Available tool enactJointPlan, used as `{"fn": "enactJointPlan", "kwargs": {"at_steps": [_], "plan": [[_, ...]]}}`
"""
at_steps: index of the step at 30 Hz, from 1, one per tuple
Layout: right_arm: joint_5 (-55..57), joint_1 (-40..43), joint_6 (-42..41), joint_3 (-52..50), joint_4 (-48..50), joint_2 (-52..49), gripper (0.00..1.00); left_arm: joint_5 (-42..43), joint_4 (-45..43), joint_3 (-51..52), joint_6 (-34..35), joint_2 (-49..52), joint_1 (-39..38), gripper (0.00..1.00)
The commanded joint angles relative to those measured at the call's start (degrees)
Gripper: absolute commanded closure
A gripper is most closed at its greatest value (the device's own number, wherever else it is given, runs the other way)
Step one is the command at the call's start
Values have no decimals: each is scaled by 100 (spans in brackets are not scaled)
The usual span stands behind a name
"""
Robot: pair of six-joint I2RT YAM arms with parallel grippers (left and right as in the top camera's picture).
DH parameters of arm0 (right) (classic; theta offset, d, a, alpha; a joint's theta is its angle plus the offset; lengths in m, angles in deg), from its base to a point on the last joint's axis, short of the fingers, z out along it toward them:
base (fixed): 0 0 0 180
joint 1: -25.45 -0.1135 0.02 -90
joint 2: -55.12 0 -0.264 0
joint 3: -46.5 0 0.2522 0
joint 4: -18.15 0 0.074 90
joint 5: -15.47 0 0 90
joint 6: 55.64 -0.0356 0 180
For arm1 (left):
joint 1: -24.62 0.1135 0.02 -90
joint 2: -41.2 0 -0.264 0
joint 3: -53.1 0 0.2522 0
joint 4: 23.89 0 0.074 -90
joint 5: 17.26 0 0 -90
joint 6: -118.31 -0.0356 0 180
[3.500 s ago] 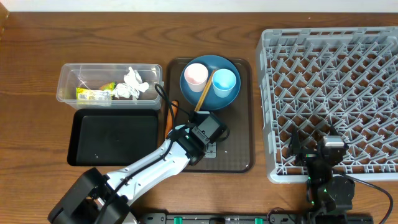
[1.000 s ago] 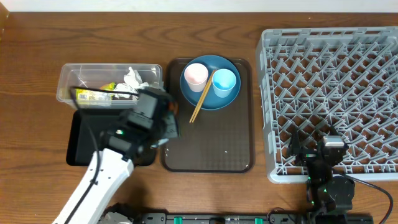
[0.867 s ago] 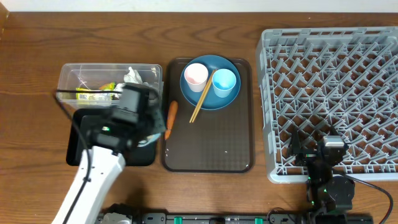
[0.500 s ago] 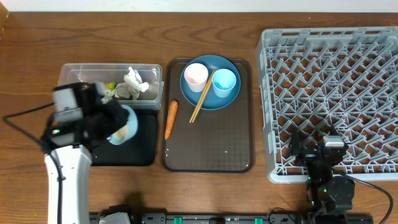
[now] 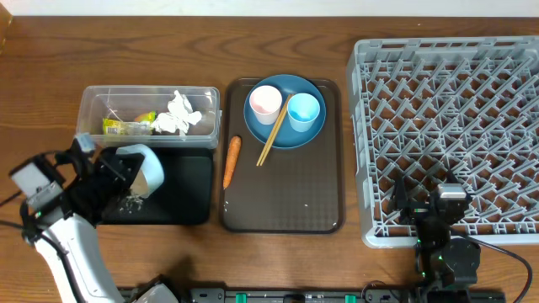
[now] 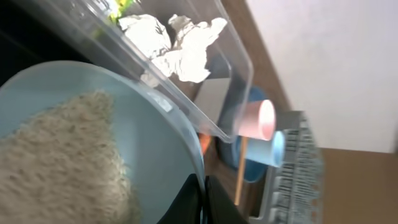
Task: Sort waste into correct bins and load items into the dishwasher rack
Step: 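Lift the rice bowl and carry it left over the black tray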
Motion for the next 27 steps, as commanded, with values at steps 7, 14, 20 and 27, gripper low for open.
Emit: {"fn": "enactJointPlan", "kwargs": {"at_steps": [7, 14, 20, 27], "plan": [[17, -52, -17, -20, -7, -2, 1, 1926, -254, 623, -275, -66, 894, 94], [17, -52, -17, -20, -7, -2, 1, 2789, -437, 719, -275, 63, 1080, 94], [17, -52, -17, -20, -7, -2, 1, 3362, -461, 719, -448, 385, 1080, 94], [17, -52, -17, -20, -7, -2, 1, 3364, -452, 719, -461, 610, 1080, 94]]}}
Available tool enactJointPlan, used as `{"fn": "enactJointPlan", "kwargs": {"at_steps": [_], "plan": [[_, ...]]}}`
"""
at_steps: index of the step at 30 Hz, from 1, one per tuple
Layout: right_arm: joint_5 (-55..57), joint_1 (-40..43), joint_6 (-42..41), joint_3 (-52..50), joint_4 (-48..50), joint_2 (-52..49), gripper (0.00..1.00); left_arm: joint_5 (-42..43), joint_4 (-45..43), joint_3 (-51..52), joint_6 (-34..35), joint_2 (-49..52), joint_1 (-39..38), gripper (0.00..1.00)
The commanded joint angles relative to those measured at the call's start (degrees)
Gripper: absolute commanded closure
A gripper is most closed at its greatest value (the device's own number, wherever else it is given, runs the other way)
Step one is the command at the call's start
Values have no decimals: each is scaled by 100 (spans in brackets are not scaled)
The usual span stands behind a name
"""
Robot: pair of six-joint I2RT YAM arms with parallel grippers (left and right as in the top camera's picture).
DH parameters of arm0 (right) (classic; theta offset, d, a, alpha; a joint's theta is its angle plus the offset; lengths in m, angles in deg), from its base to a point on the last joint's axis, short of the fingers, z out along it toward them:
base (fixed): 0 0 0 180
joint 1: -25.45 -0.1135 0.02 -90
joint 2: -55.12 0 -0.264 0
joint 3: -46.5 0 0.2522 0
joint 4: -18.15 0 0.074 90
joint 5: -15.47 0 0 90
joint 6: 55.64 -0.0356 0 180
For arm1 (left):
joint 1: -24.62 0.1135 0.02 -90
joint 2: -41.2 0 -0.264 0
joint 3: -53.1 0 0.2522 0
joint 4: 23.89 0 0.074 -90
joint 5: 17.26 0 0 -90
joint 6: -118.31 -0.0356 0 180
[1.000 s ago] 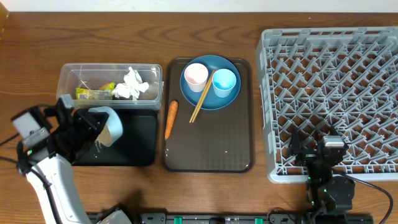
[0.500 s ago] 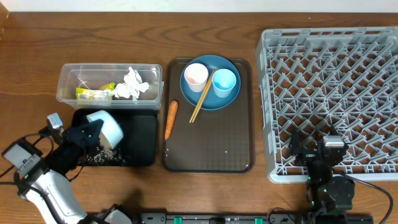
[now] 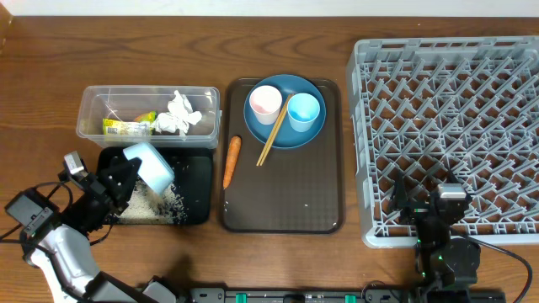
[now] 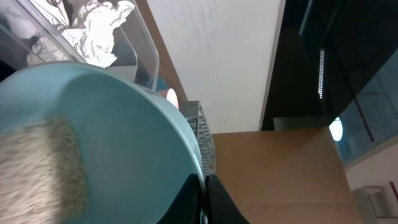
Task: Sort waste into correct bins and load items into the dishwasher rack
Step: 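Lift the rice bowl and carry it left over the black tray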
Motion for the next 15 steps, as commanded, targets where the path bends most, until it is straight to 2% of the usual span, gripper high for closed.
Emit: {"fn": "enactJointPlan", "kwargs": {"at_steps": [1, 6, 15], "plan": [[17, -52, -17, -20, -7, -2, 1, 297, 0, -4, -136, 28, 24, 94], [17, -52, -17, -20, -7, -2, 1, 299, 450, -4, -136, 28, 13, 94], [17, -52, -17, -20, -7, -2, 1, 302, 734, -4, -157, 24, 7, 94]]}}
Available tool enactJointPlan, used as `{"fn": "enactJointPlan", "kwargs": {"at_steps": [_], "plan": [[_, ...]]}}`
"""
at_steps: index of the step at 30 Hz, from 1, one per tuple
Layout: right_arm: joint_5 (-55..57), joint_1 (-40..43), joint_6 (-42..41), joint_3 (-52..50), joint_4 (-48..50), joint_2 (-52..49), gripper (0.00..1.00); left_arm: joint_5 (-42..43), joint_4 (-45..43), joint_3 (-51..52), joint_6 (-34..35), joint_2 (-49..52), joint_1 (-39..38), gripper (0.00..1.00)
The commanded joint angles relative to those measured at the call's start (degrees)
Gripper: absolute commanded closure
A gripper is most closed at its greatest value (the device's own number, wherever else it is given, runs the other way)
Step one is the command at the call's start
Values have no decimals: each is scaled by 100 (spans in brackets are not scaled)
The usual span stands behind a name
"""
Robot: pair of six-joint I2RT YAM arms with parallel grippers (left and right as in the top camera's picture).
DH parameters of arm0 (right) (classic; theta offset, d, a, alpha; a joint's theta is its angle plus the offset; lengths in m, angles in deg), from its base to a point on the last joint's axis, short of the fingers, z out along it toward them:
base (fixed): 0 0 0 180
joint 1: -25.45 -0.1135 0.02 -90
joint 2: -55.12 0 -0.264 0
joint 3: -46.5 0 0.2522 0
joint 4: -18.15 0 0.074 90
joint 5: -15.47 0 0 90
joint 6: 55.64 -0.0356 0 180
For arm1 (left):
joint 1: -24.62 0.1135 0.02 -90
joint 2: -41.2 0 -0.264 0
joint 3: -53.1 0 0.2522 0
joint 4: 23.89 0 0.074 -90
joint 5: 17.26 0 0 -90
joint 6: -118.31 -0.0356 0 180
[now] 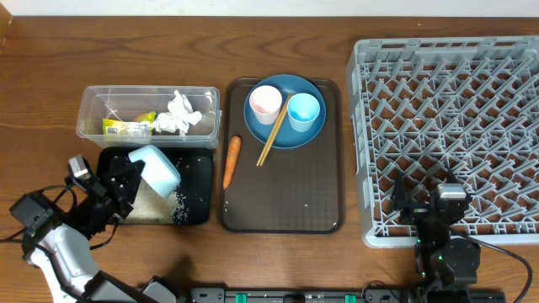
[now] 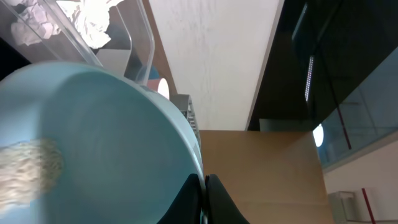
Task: Sort waste into correct bins and load items into the dishwasher rack
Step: 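Lift the rice bowl and carry it left over the black tray, then tip the bowl with the left gripper to dump rice onto the black tray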
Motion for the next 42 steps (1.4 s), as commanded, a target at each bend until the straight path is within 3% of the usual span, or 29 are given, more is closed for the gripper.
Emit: {"fn": "enactJointPlan", "kwargs": {"at_steps": [1, 5, 8, 24, 39, 42], "plan": [[17, -52, -17, -20, -7, -2, 1, 177, 210, -4, -140, 13, 4, 94], [17, -50, -17, -20, -7, -2, 1, 175, -131, -4, -127, 13, 4, 94], [17, -50, -17, -20, -7, -2, 1, 175, 254, -4, -210, 7, 4, 94], [17, -52, -17, -20, -7, -2, 1, 168, 387, -4, -573, 0, 4, 94], [17, -52, -17, -20, -7, -2, 1, -74, -46, -11, -476, 11, 4, 94], [17, -50, -17, -20, -7, -2, 1, -374, -387, -17, 26, 11, 2, 94]]}}
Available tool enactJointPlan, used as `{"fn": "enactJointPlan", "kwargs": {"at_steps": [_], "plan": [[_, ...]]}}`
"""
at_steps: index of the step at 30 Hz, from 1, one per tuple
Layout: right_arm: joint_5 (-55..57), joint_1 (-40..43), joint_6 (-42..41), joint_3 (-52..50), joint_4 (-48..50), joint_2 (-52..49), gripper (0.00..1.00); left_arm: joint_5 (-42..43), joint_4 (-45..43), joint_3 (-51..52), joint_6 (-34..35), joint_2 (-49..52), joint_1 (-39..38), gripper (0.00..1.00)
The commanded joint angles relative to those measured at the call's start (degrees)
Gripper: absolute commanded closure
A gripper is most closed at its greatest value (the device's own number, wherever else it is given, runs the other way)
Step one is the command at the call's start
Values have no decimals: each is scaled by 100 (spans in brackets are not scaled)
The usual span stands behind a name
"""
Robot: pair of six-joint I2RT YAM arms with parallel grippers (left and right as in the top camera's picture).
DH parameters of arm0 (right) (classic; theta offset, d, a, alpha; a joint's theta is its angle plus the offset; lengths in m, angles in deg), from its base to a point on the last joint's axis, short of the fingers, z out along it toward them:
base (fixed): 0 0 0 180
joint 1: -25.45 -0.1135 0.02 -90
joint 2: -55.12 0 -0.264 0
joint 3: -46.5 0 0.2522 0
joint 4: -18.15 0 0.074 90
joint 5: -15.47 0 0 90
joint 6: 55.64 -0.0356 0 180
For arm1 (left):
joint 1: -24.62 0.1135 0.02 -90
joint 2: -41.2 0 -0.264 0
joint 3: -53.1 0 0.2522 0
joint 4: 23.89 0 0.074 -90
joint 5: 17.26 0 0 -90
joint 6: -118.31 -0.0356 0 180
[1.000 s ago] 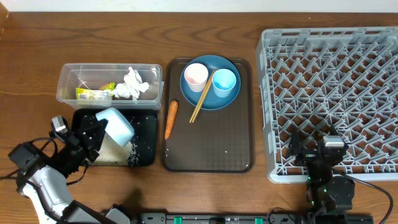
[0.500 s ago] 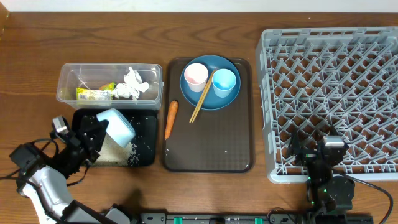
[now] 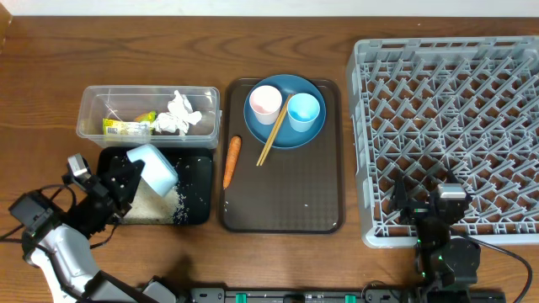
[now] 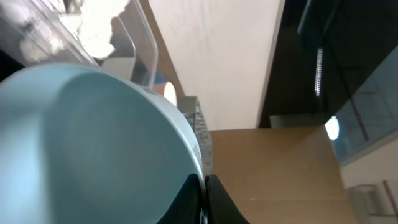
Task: Sort waste into correct bins and load items into the dishwasher rack
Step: 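Tip the bowl with the left gripper to dump rice onto the black tray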
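My left gripper [image 3: 128, 174] is shut on the rim of a light blue bowl [image 3: 152, 167], held tipped over the black bin [image 3: 195, 189]. A heap of rice [image 3: 152, 204] lies in that bin. In the left wrist view the bowl [image 4: 93, 143] fills the frame, its inside bare, with the fingertips [image 4: 203, 199] pinching its rim. On the brown tray [image 3: 286, 202] sit a blue plate [image 3: 307, 135] with a pink cup [image 3: 265, 102], a blue cup [image 3: 303, 111] and chopsticks [image 3: 272, 131]; a carrot [image 3: 232, 160] lies beside it. My right gripper [image 3: 438, 220] rests at the rack's near edge, its jaws not discernible.
A clear bin [image 3: 147, 114] behind the black one holds crumpled paper [image 3: 179, 114] and a yellow wrapper [image 3: 126, 126]. The grey dishwasher rack [image 3: 450, 126] fills the right side of the table.
The last rice has left the bowl; its inside now shows bare. The bowl has shifted slightly left and back over the black bin. The right arm has not moved.
The bowl was tilted at the black bin's left edge, with much rice inside. Then it was tipped over the bin with rice spread below. Then only a small patch remained in the bowl, and now none shows.
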Motion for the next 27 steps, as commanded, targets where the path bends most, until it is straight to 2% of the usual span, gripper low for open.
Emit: {"fn": "enactJointPlan", "kwargs": {"at_steps": [1, 8, 14, 17, 22, 27], "plan": [[17, -52, -17, -20, -7, -2, 1, -374, -275, -26, 564, 11, 7, 94], [15, -52, -17, -20, -7, -2, 1, -516, -1722, -55, 2094, 9, -271, 94], [17, -52, -17, -20, -7, -2, 1, -1012, -3351, -127, 3556, 9, -1307, 94], [17, -52, -17, -20, -7, -2, 1, -1290, -4026, -179, 4079, 9, -1917, 94], [17, -52, -17, -20, -7, -2, 1, -1915, -4315, -317, 4321, 9, -2789, 94], [17, -52, -17, -20, -7, -2, 1, -2044, -4306, -483, 4319, 9, -3276, 94]]}}
